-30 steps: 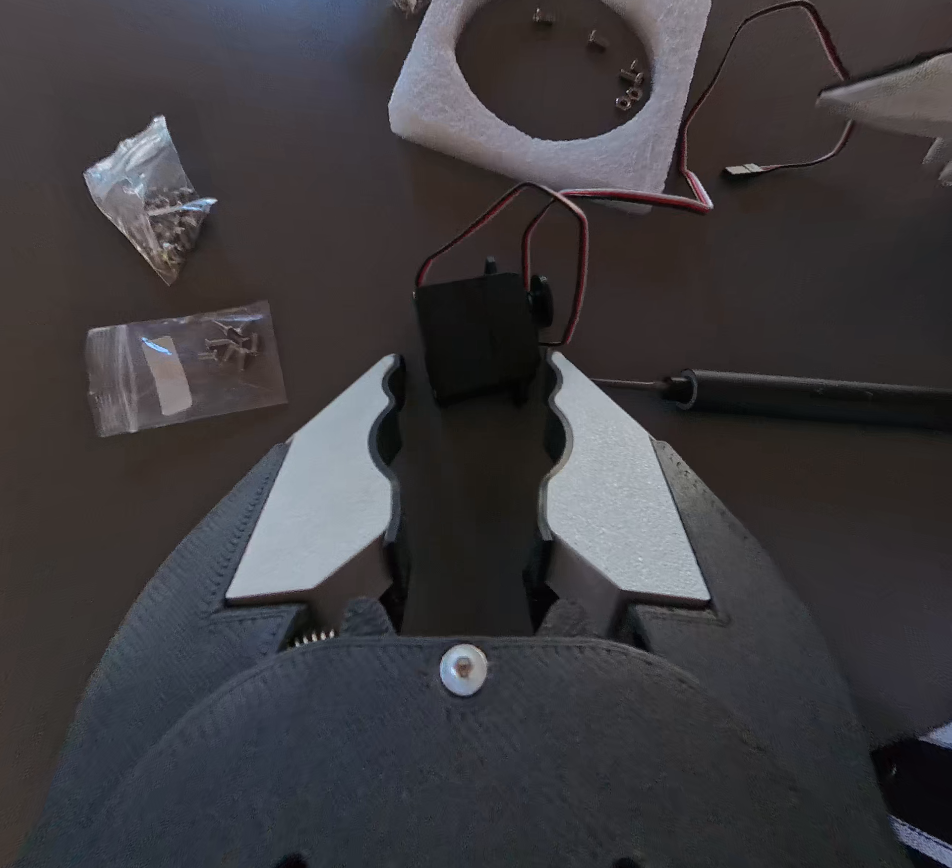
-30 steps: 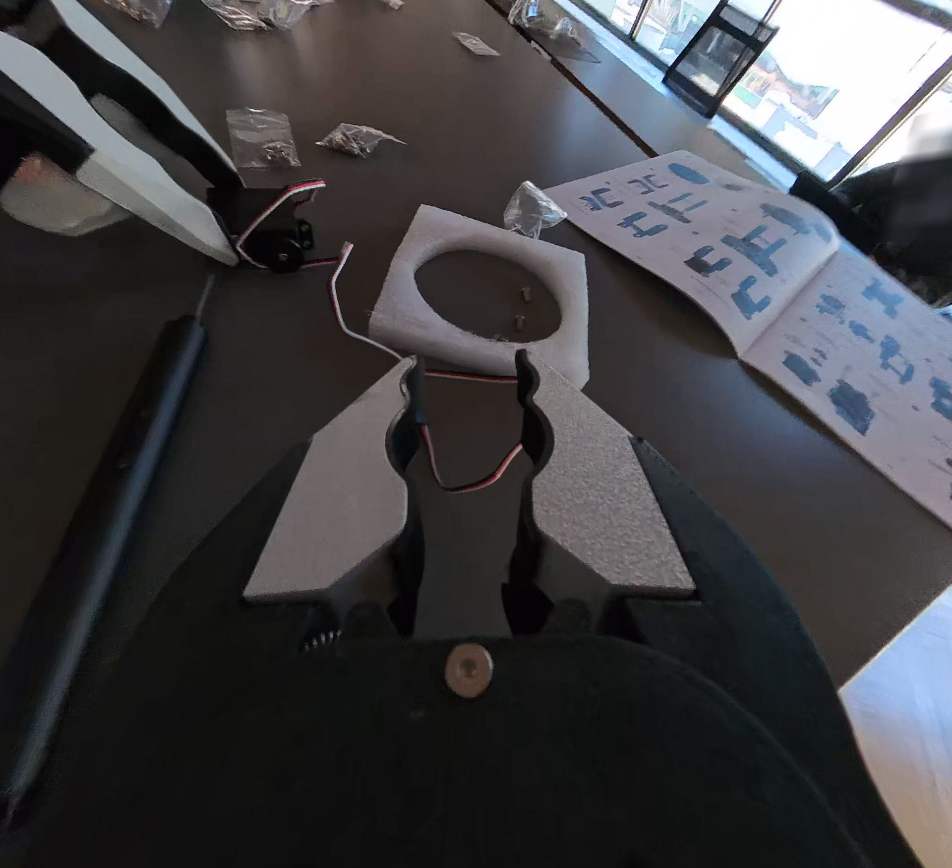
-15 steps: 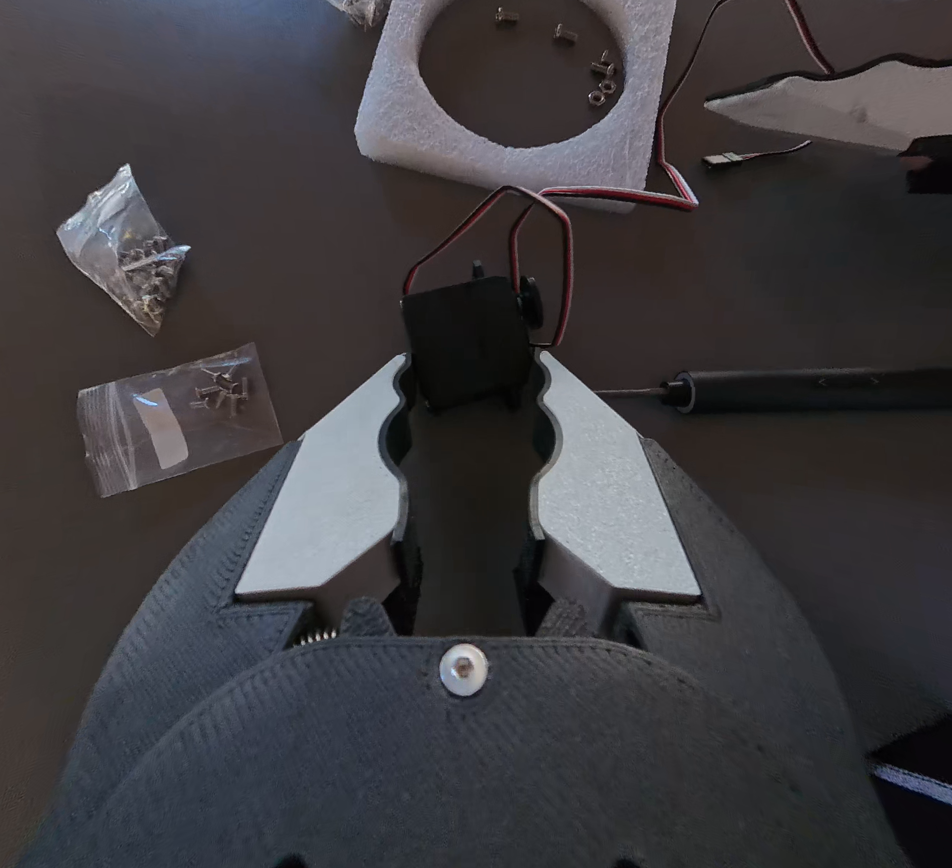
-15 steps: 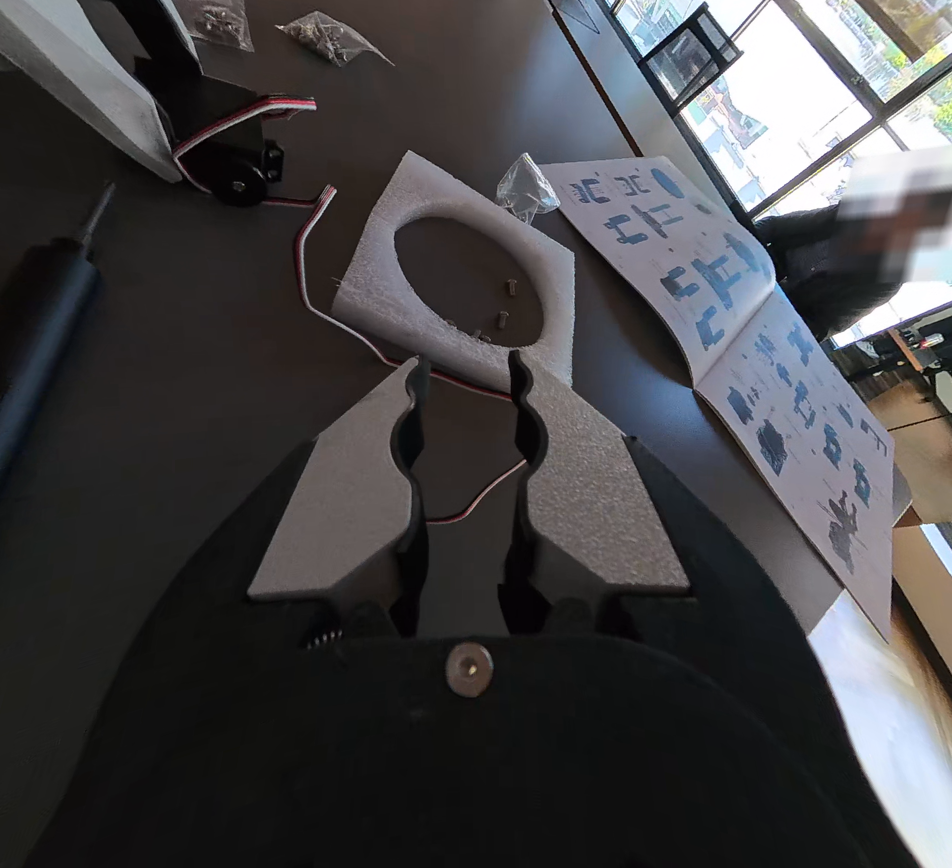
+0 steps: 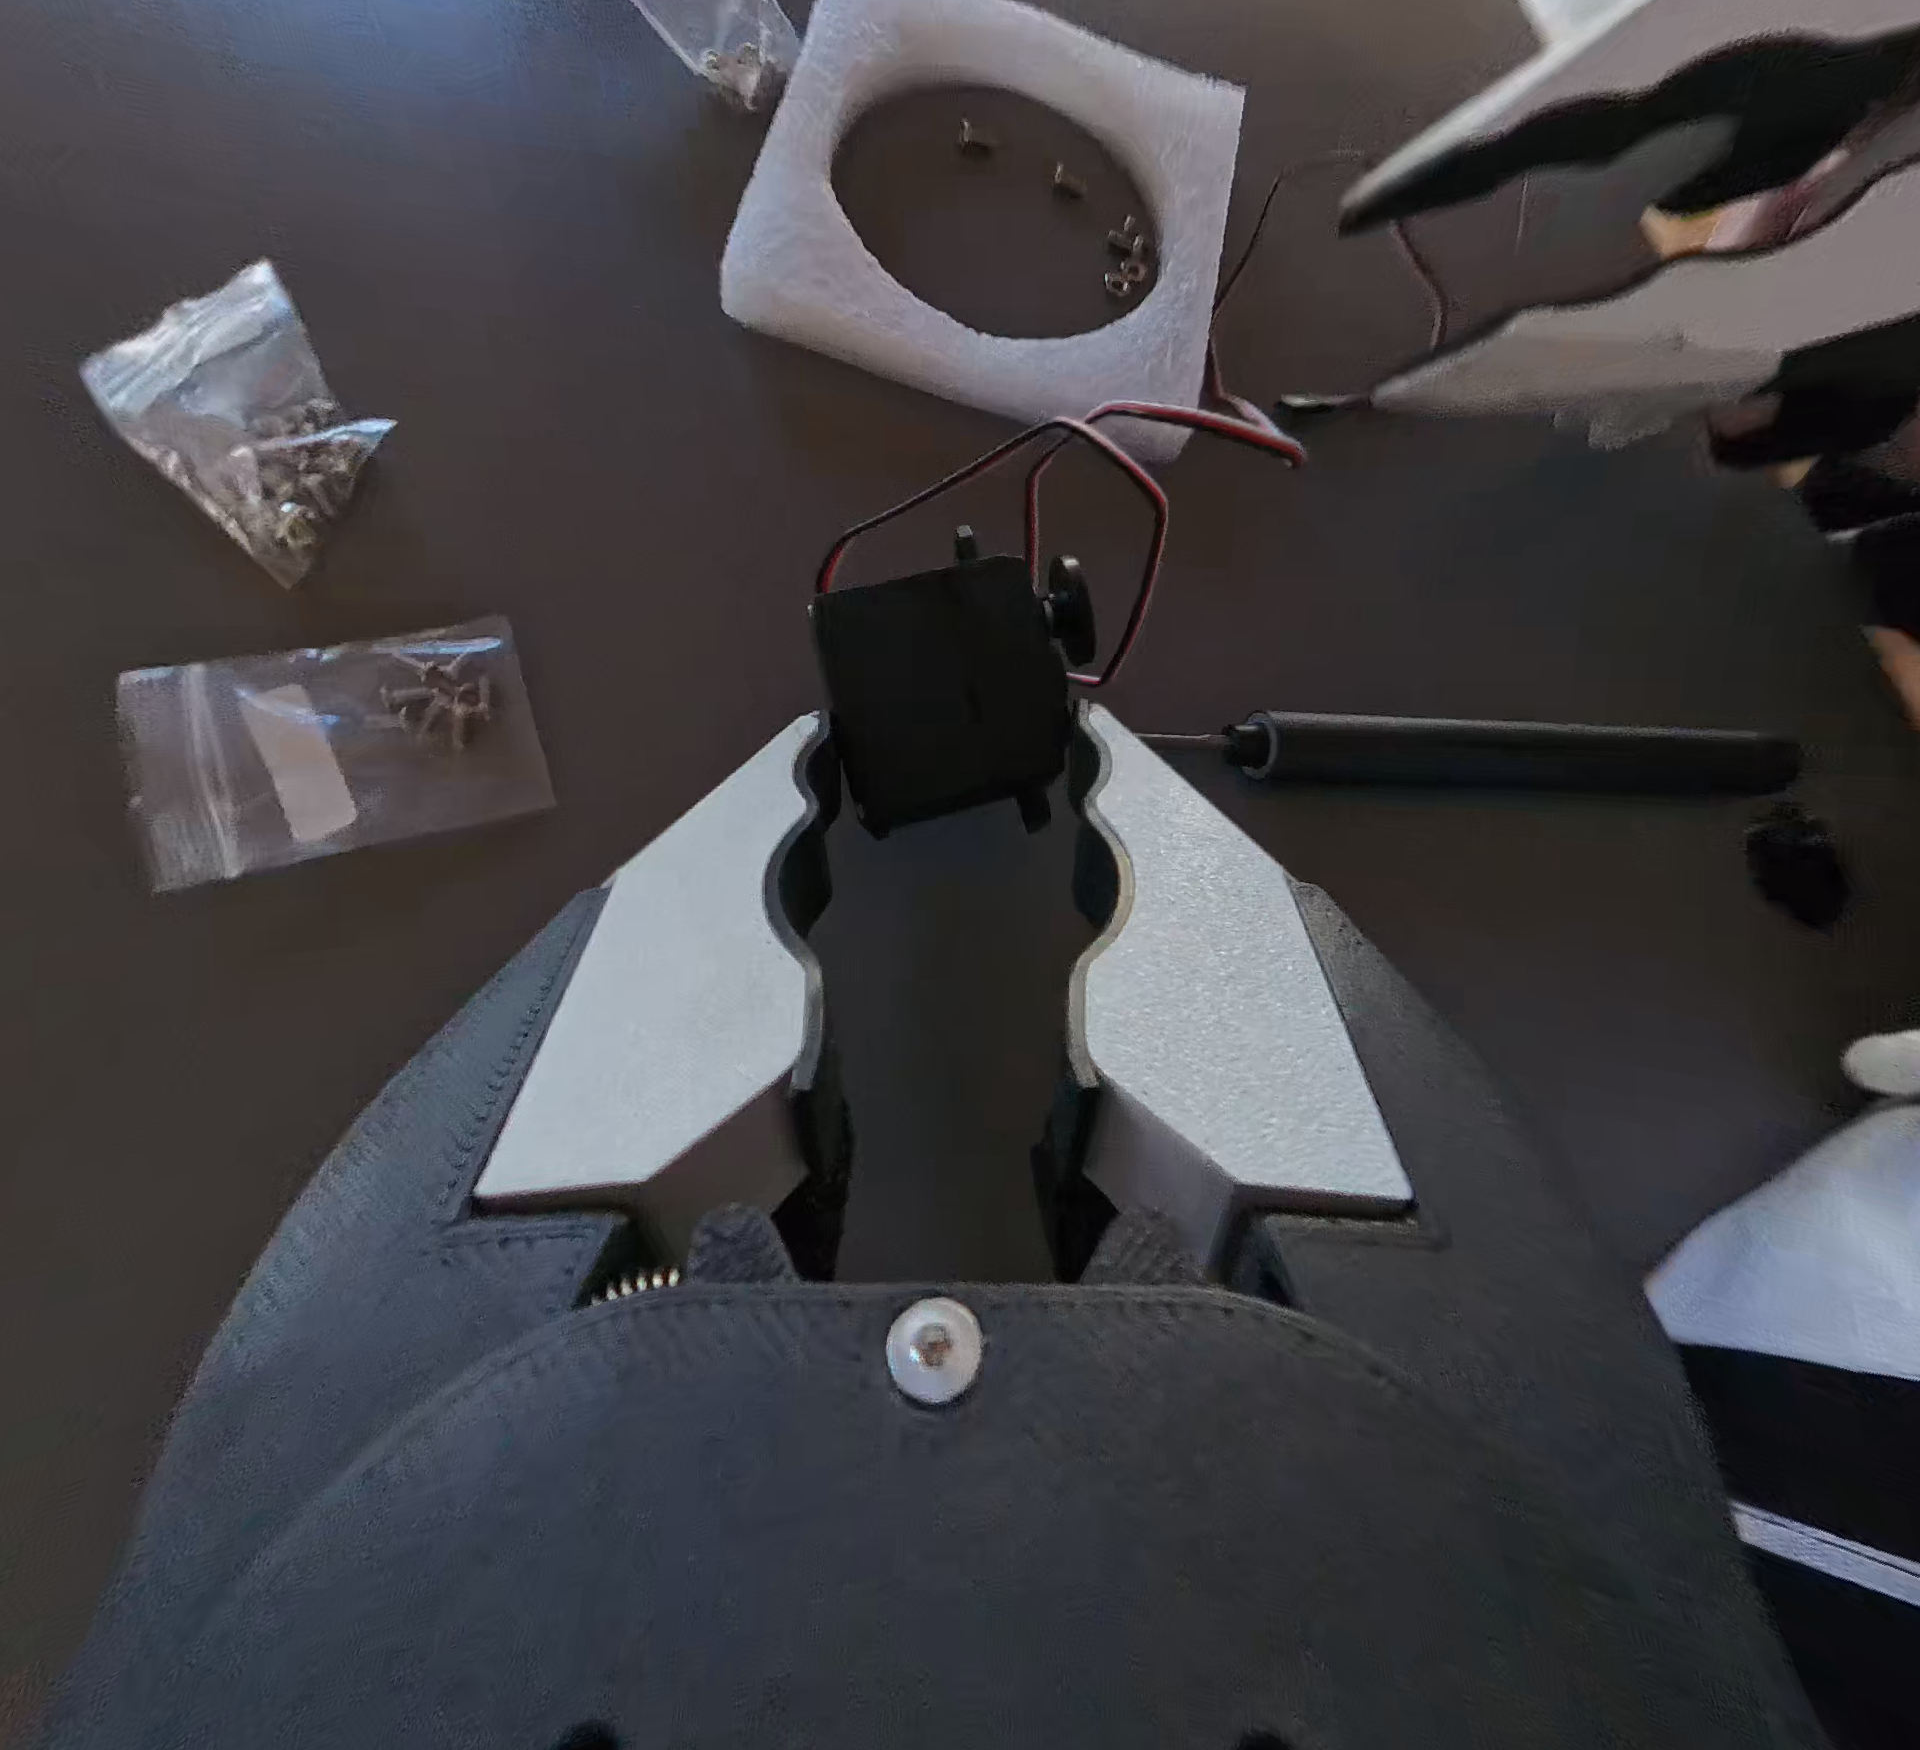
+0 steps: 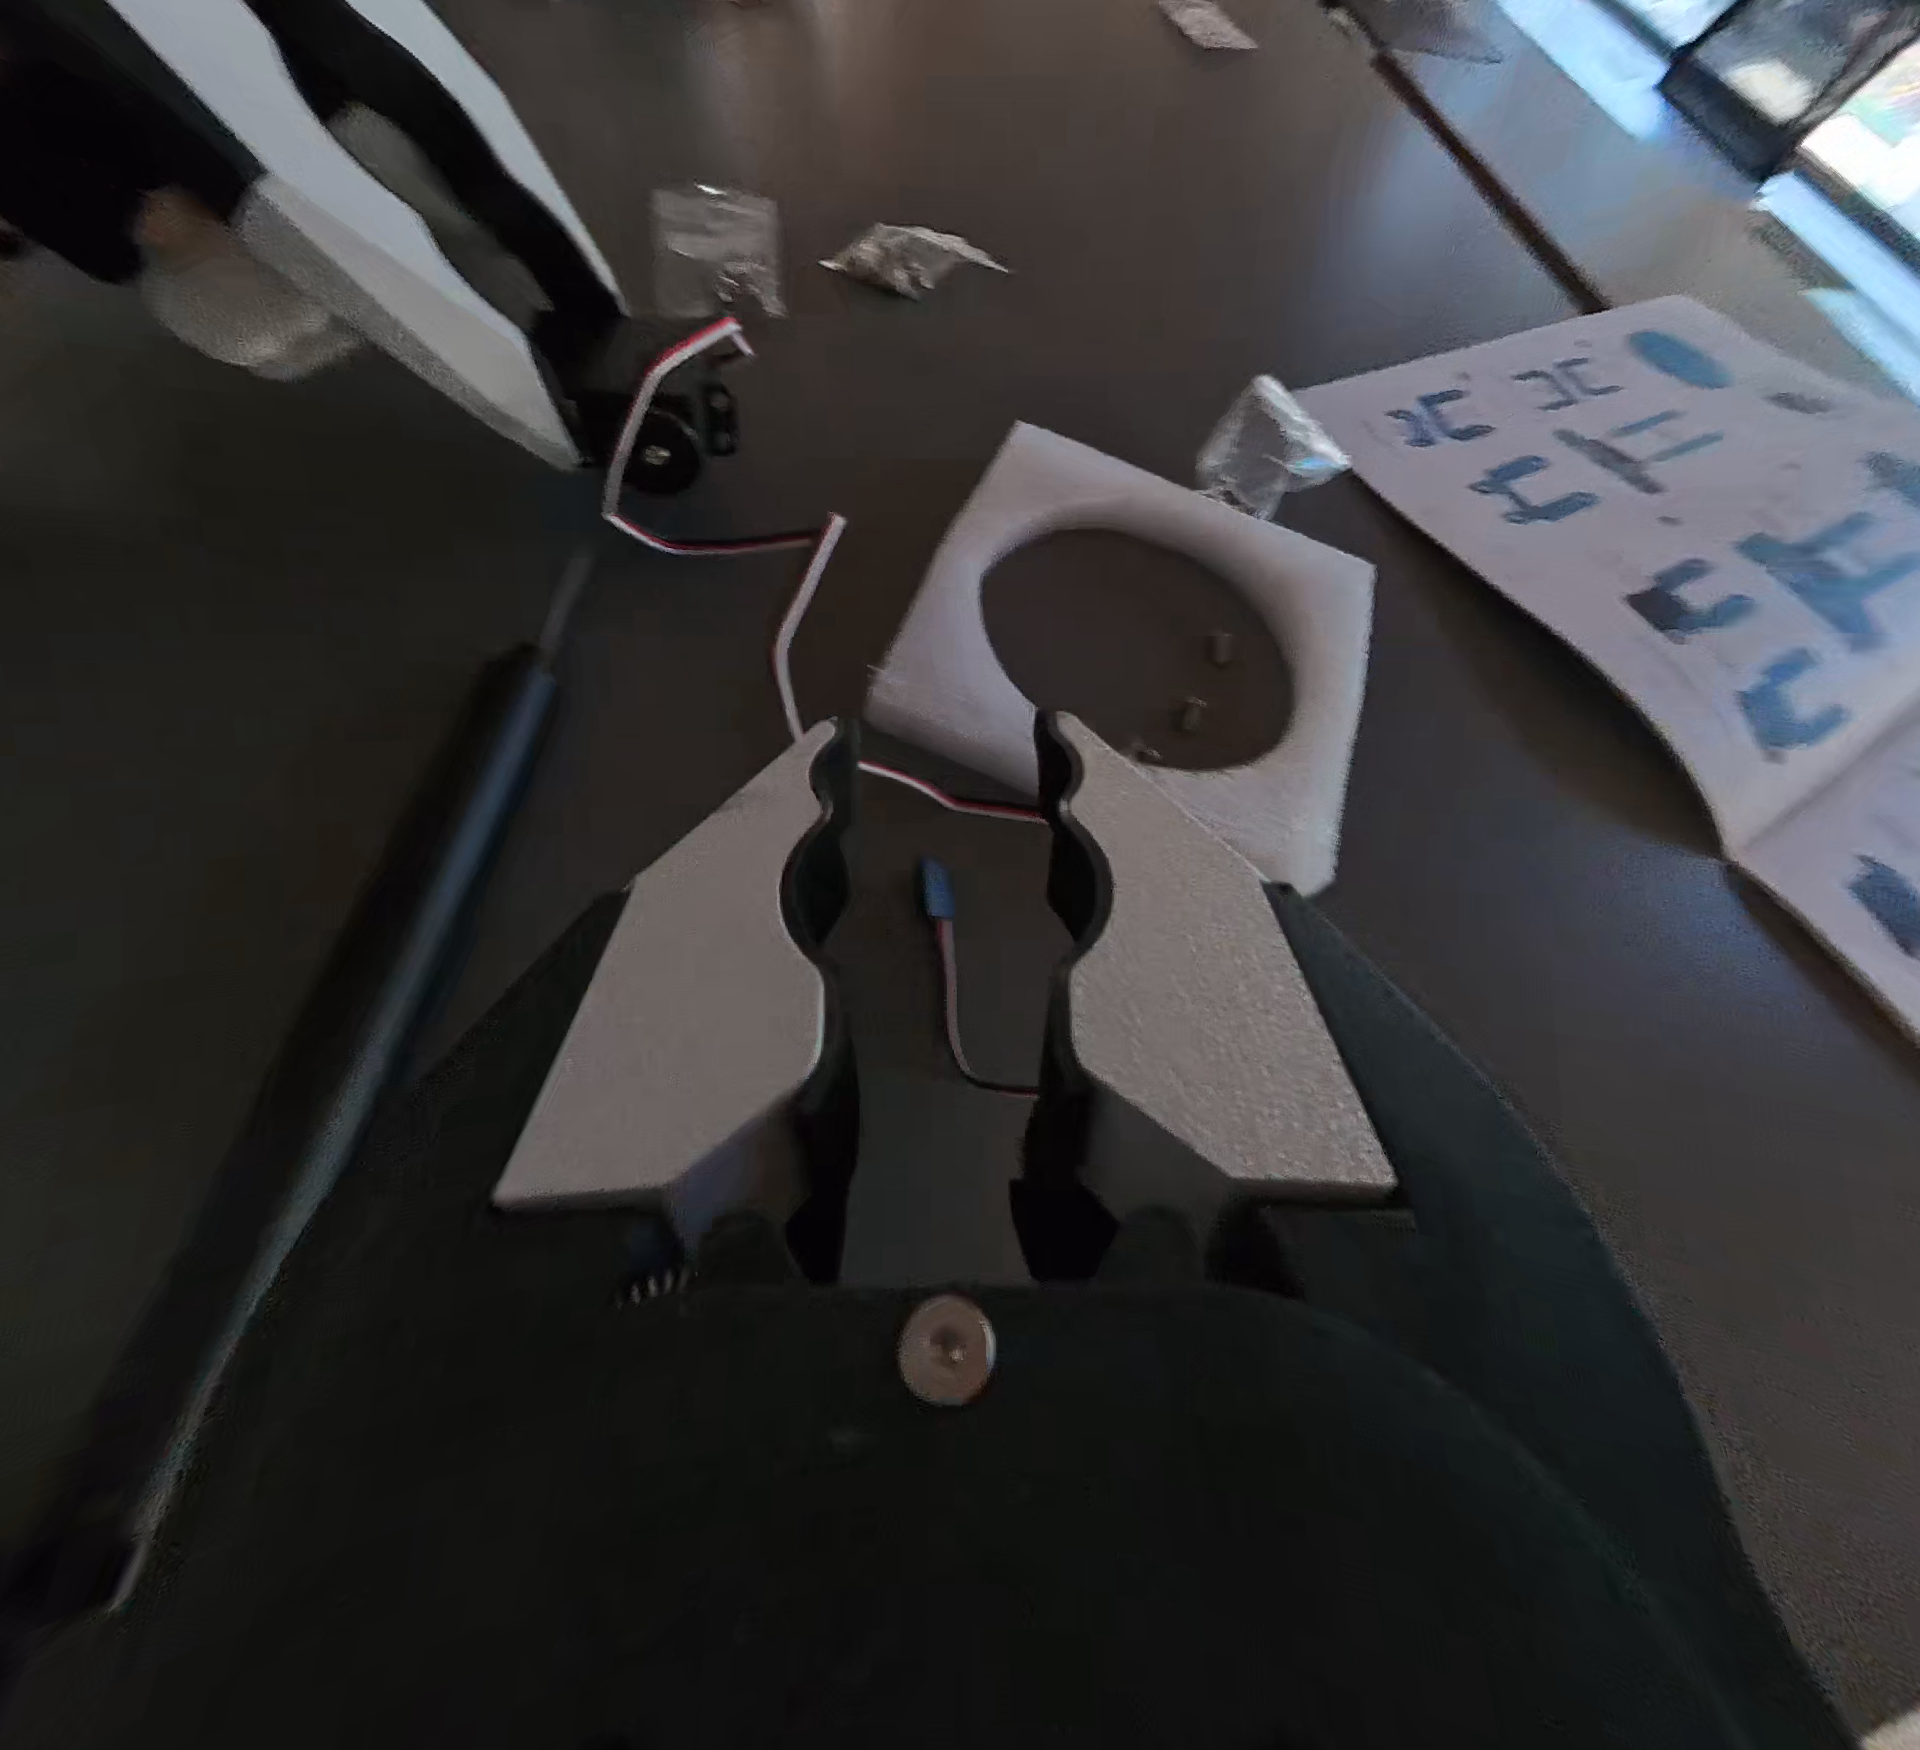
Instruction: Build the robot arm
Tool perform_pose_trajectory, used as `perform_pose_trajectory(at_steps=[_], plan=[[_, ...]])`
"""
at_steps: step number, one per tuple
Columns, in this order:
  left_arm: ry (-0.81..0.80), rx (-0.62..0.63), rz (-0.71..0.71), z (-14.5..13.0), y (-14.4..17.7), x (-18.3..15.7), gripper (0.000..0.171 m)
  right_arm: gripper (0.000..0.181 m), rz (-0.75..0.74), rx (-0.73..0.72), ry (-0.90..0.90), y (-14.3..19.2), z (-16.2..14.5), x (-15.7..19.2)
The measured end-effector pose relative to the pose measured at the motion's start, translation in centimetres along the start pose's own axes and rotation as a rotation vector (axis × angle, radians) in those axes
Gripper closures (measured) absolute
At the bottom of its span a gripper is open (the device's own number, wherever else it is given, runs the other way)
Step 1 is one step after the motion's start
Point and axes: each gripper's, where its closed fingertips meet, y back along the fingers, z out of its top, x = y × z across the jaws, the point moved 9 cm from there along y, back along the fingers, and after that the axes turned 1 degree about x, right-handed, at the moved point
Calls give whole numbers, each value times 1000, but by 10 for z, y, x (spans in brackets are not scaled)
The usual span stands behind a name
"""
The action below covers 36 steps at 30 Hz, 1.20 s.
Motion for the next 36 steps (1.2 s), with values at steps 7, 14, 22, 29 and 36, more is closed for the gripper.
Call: perform_pose_trajectory(at_steps=[7, 14, 22, 29, 36], plan=[[30, -70, -3, -9, 33, 20, 129, 146, 373, -27, -346, -11, 65, 37], [30, -129, -119, -17, 69, 48, 129, 146, 405, -29, -467, -47, 116, 95], [34, -179, -458, -14, 145, 132, 129, 149, 30, -21, -371, -124, 145, 169], [16, -85, -653, -7, 178, 201, 129, 122, -525, -75, -239, -185, 164, 213], [-10, -100, -750, 10, 208, 242, 129, 121, -701, 127, -61, -225, 165, 197]])
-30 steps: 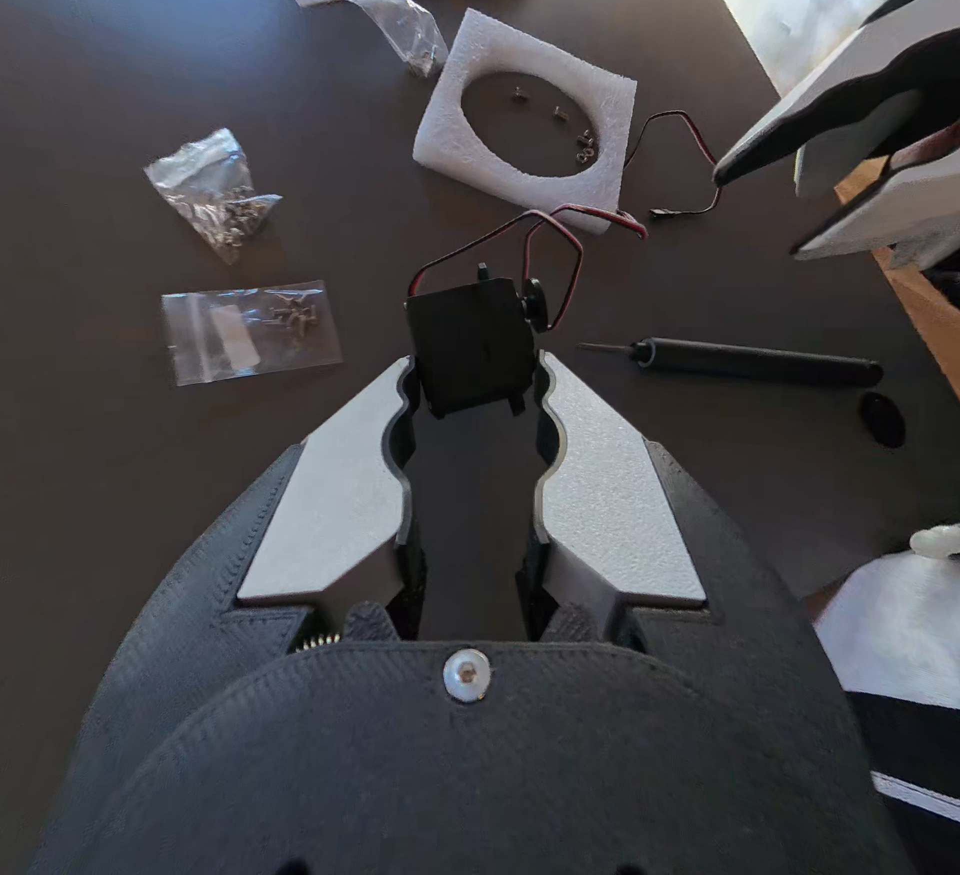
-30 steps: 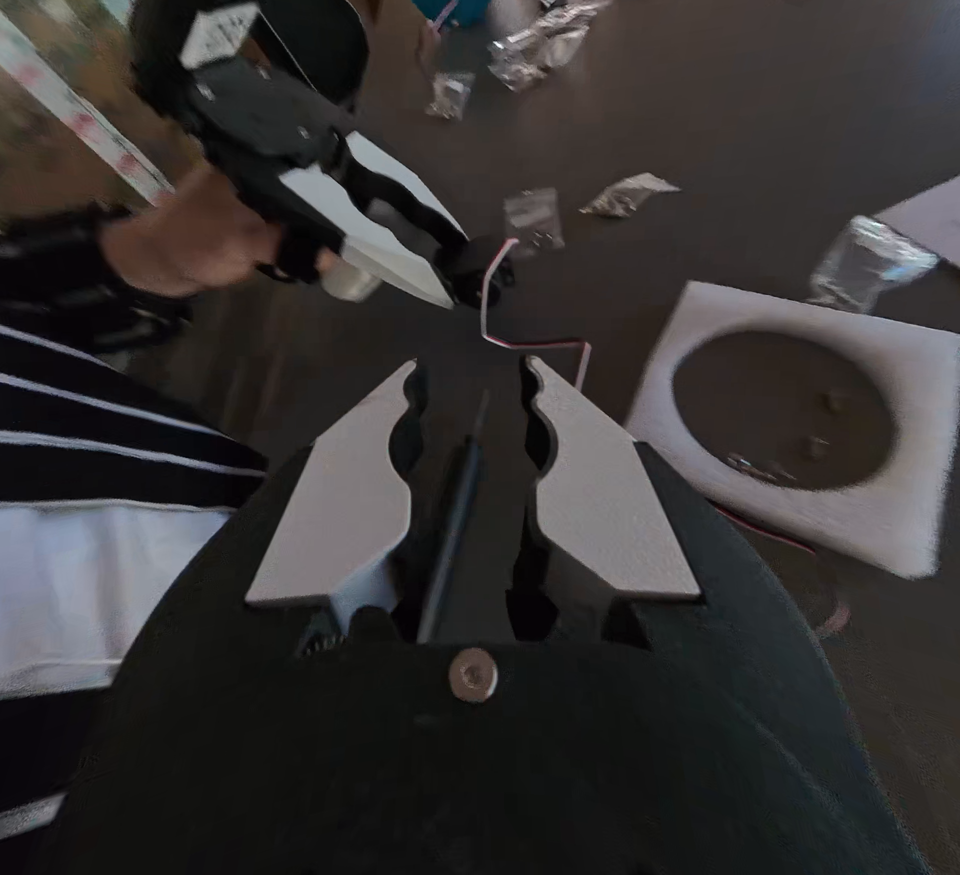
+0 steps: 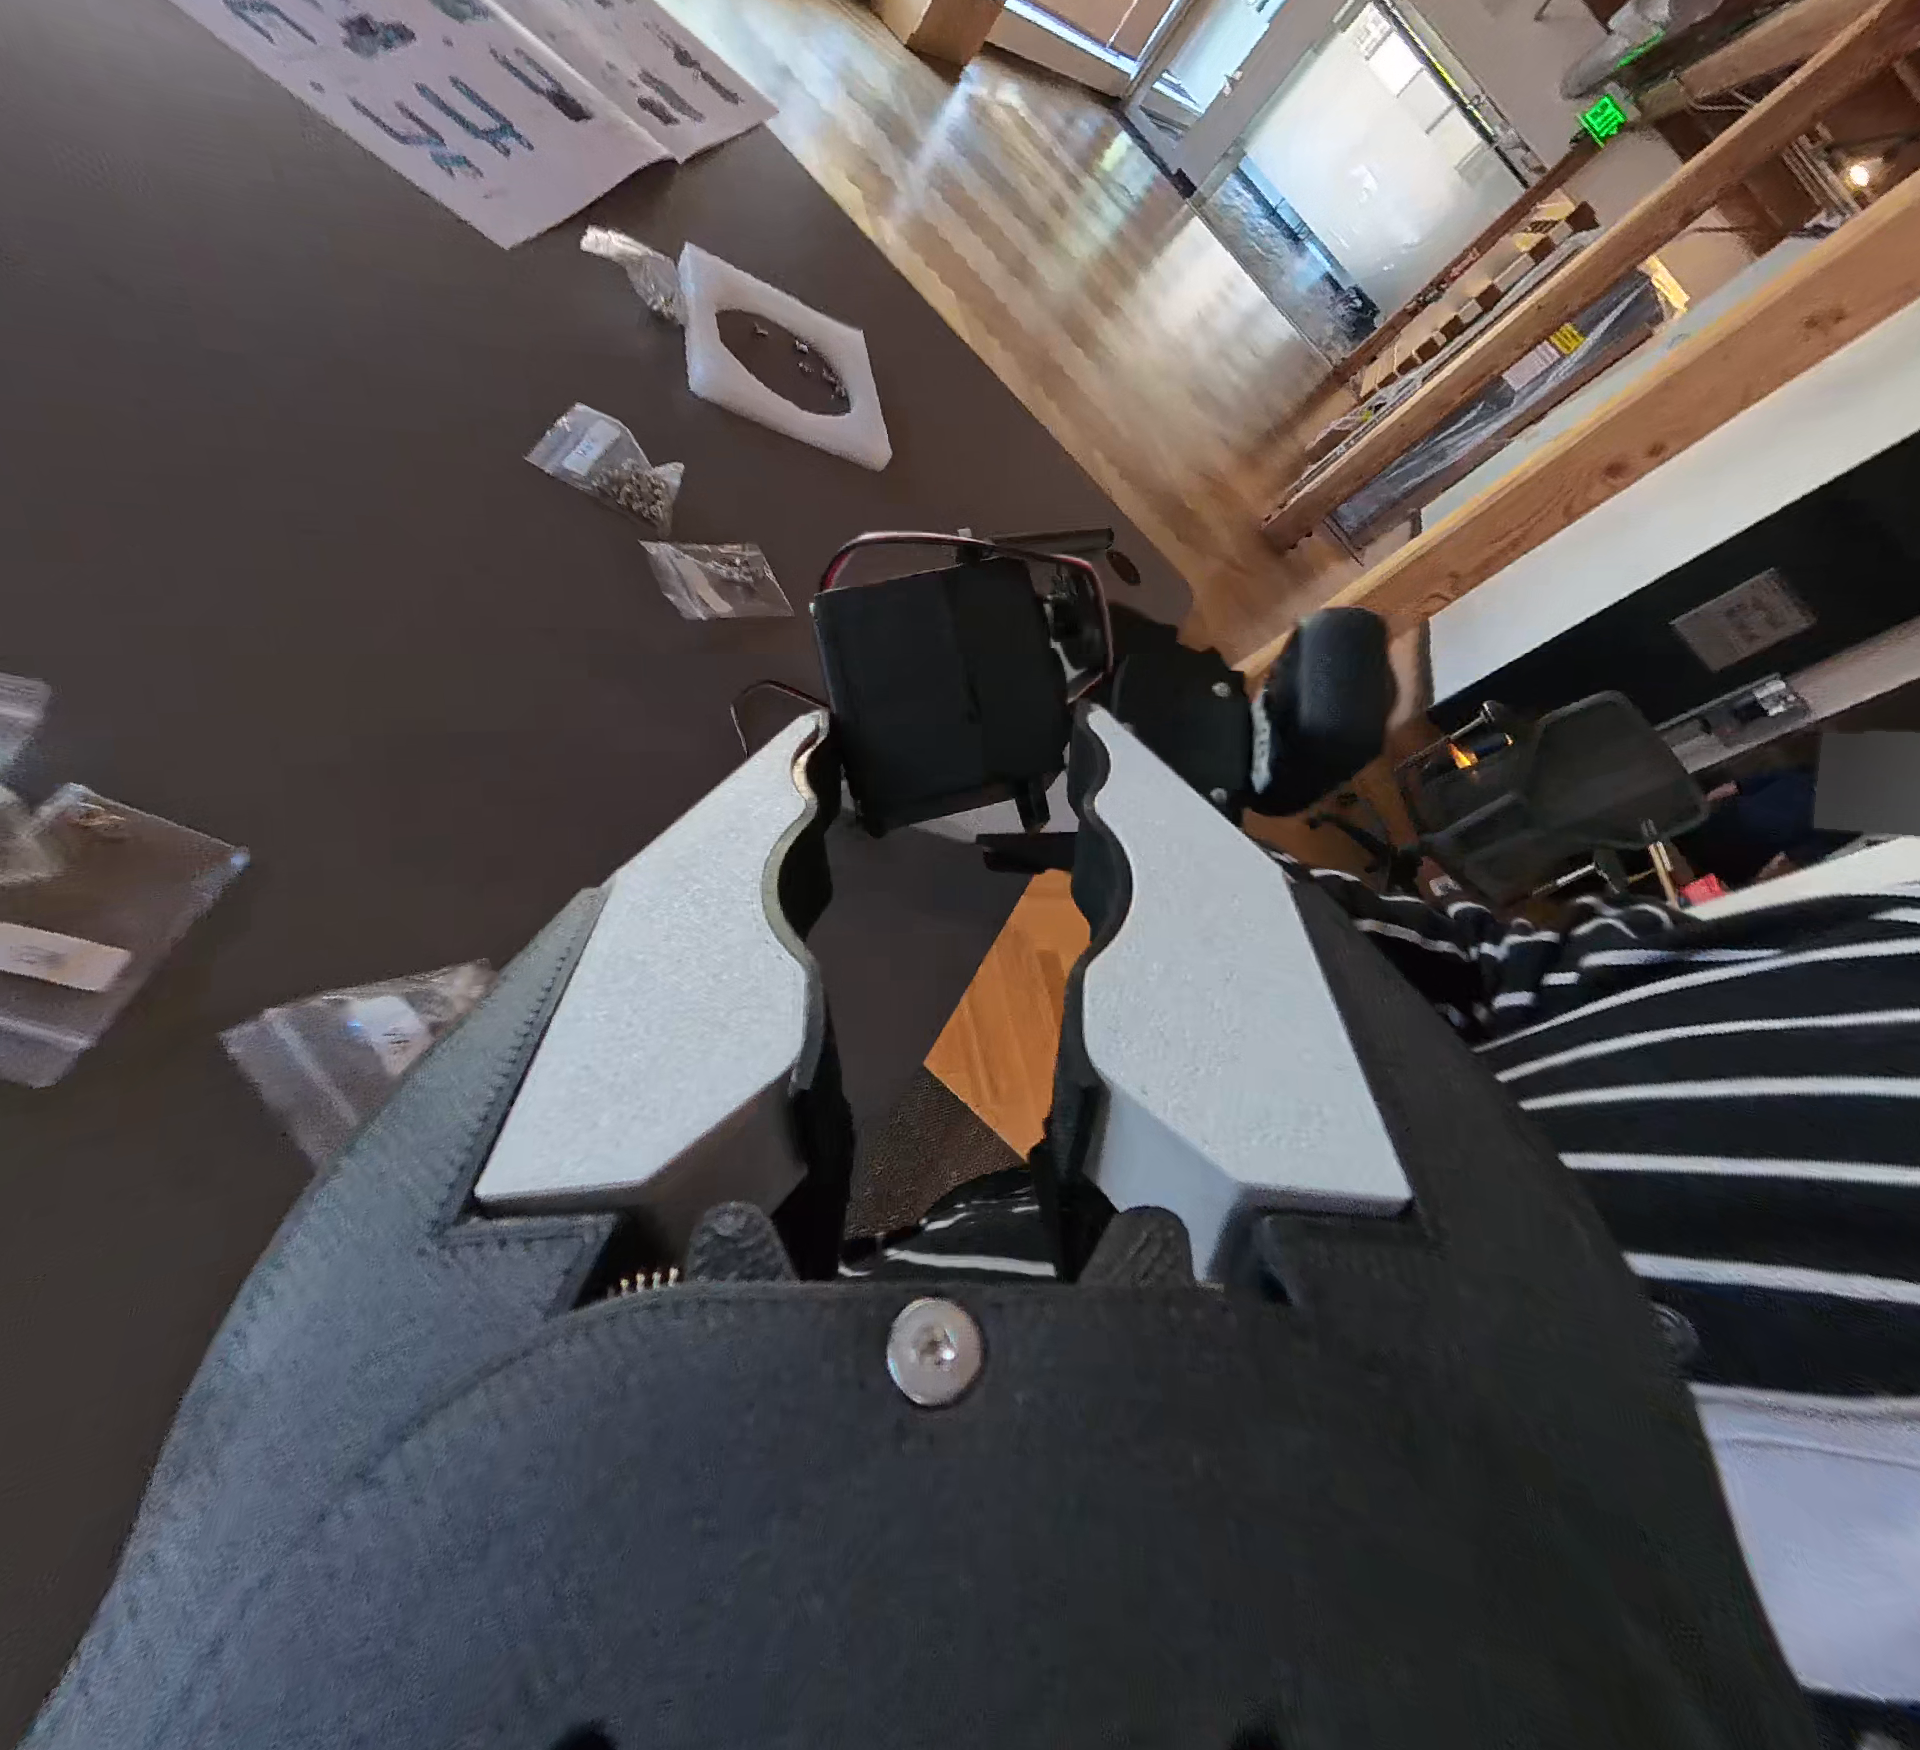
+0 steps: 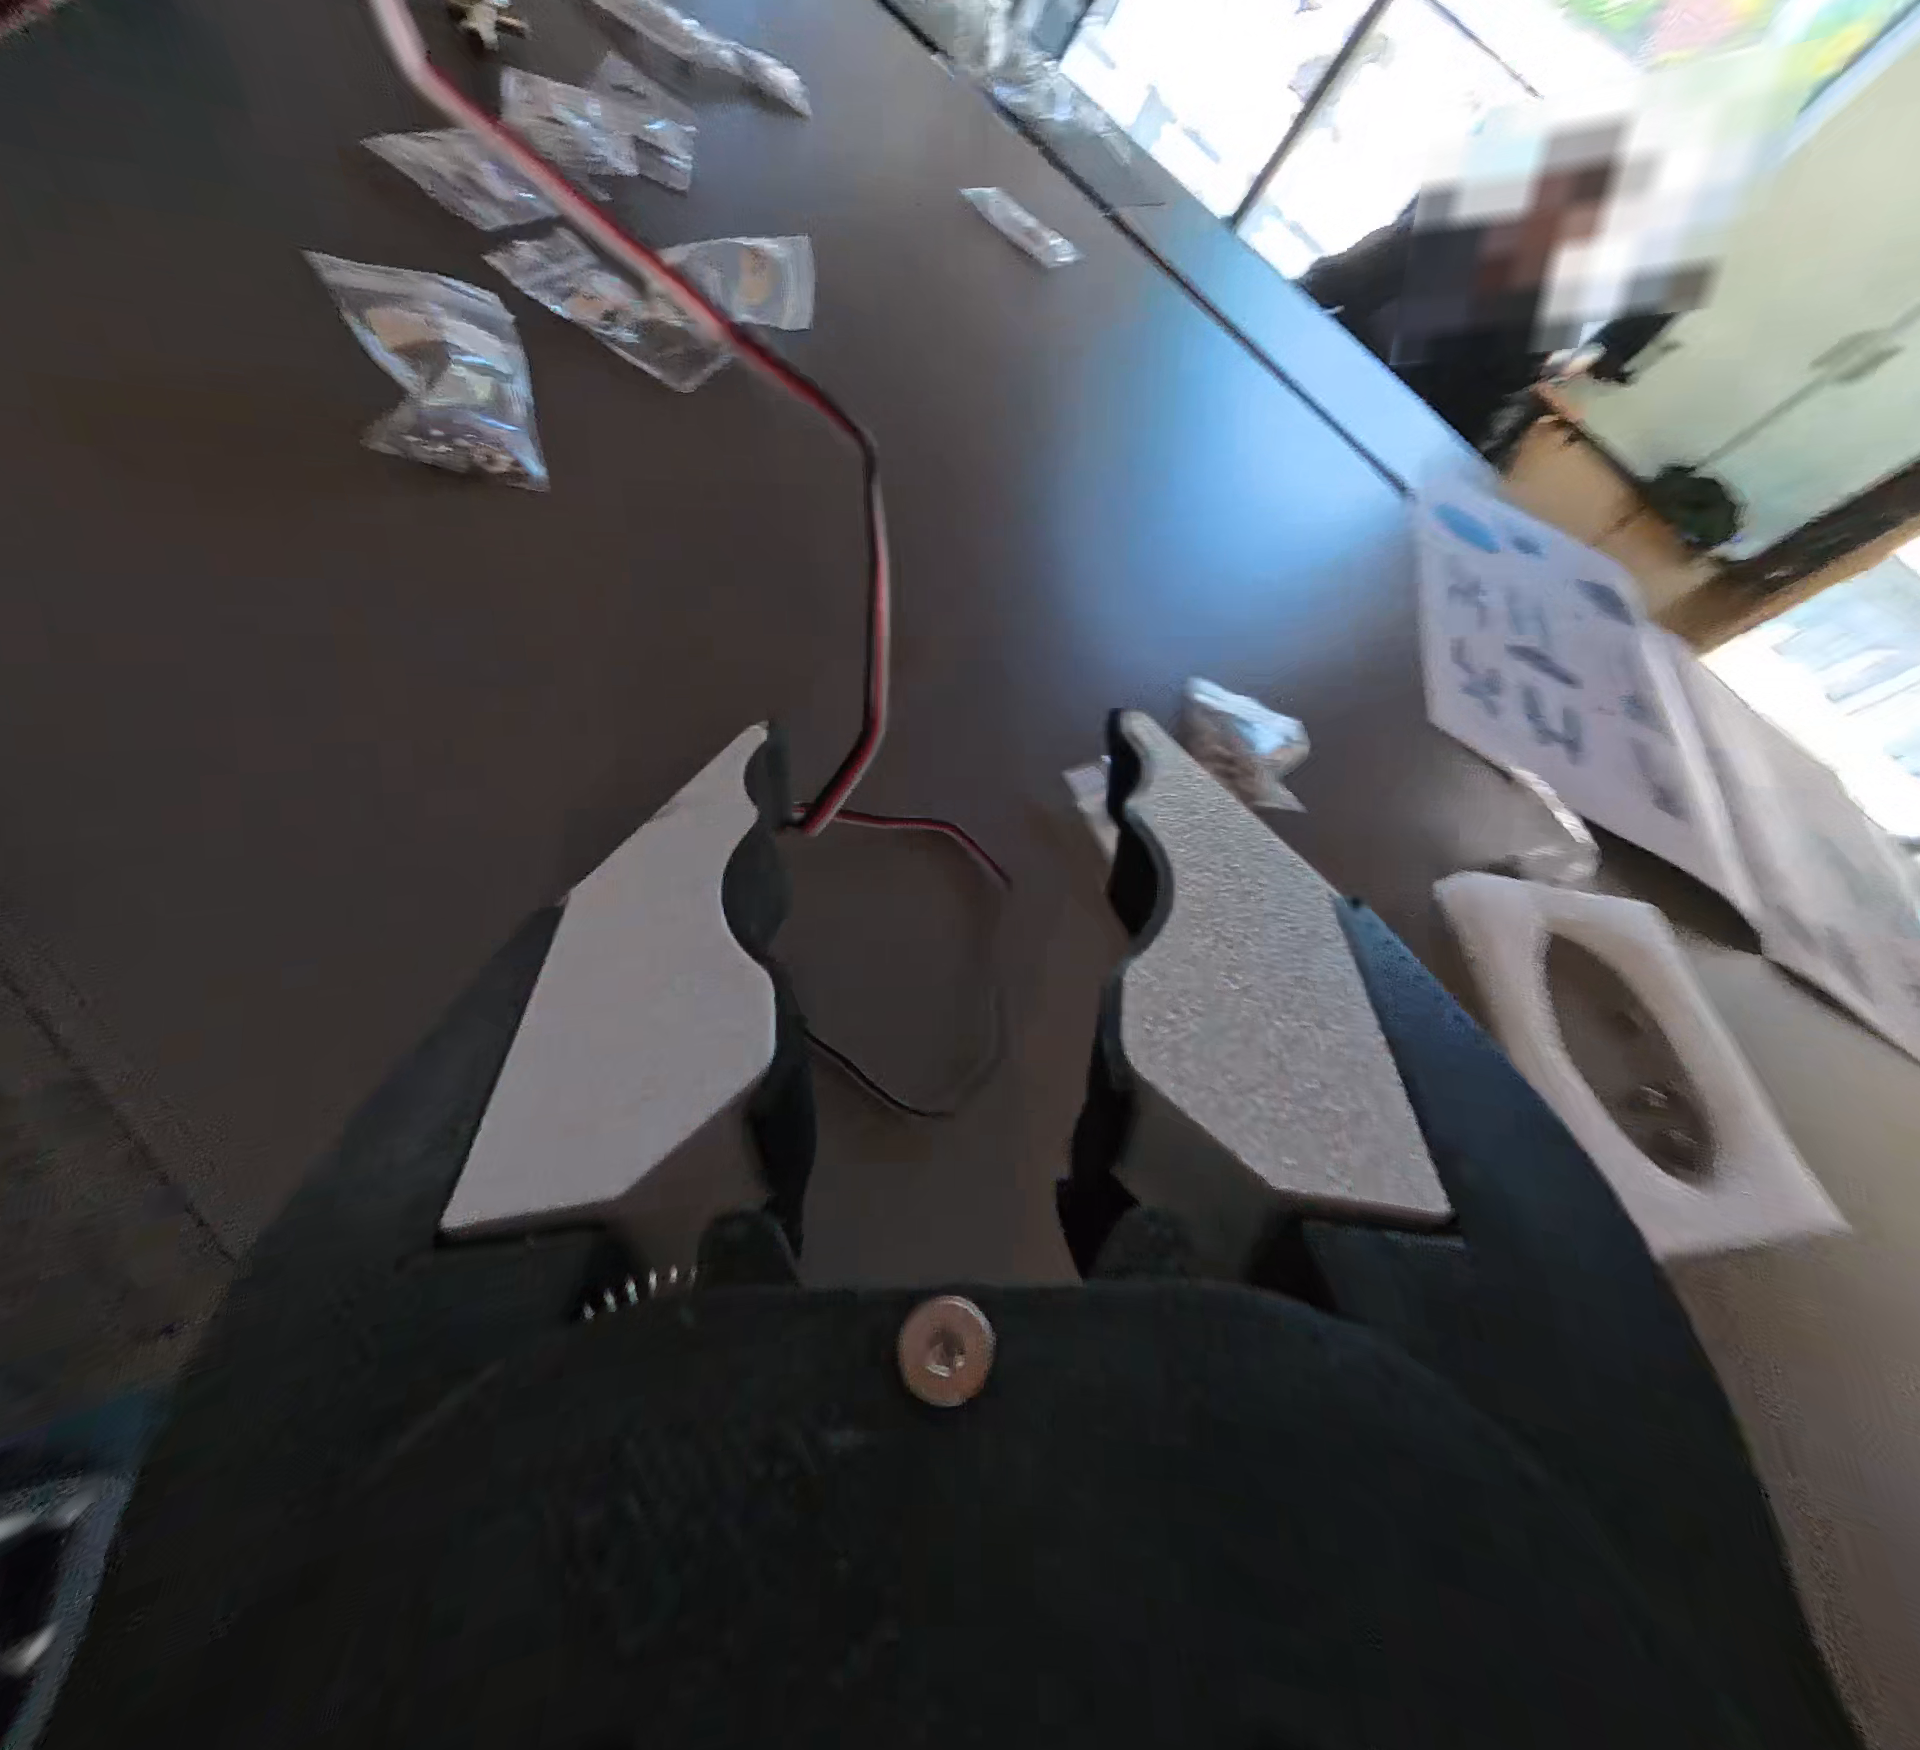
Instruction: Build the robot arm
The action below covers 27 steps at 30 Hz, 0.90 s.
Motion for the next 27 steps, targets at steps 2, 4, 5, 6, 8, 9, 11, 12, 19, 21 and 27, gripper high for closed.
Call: perform_pose_trajectory(at_steps=[2, 4, 5, 6, 8, 9, 11, 12, 19, 21, 27], plan=[[-16, -7, -5, 12, 14, 5, 129, 163, 124, 7, -17, -12, 4, 7], [-16, -18, -3, 23, 28, 11, 129, 181, 152, -10, -25, -22, 10, 6], [-14, -22, -4, 26, 36, 14, 129, 181, 167, -20, -42, -27, 15, 4], [-15, -25, -2, 29, 45, 17, 129, 181, 188, -29, -65, -31, 21, 1], [-18, -33, 12, 34, 61, 25, 129, 181, 207, -51, -91, -35, 36, -7], [-15, -42, 17, 36, 70, 29, 129, 181, 206, -57, -93, -34, 46, -14], [-7, -71, 9, 41, 88, 37, 129, 181, 204, -91, -88, -32, 70, -28], [-1, -79, 4, 44, 98, 40, 129, 181, 209, -99, -82, -32, 83, -35], [15, -97, -14, 55, 187, 67, 129, 181, 217, -130, 88, -54, 174, -46], [18, -109, 15, 58, 228, 79, 129, 181, 209, -163, 188, -72, 215, -39], [78, -161, 139, 49, 360, 132, 129, 181, 409, -211, 226, -166, 336, 29]])
